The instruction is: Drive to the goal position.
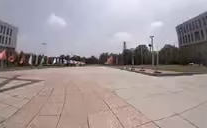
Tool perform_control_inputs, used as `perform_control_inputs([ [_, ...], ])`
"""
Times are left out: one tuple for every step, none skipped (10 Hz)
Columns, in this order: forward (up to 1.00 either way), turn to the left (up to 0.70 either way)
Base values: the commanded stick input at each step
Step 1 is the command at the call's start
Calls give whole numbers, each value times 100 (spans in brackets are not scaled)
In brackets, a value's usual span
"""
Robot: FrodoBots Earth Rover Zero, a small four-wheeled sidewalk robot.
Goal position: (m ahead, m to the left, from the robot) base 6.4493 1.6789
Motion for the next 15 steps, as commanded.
perform_control_inputs([
  [100, 0],
  [100, 0],
  [100, 0],
  [100, 0],
  [100, 0],
  [100, 0],
  [100, 0],
  [100, 0],
  [100, -5],
  [100, -24],
  [100, -29],
  [100, -9],
  [100, 0],
  [100, 0],
  [100, 0],
])
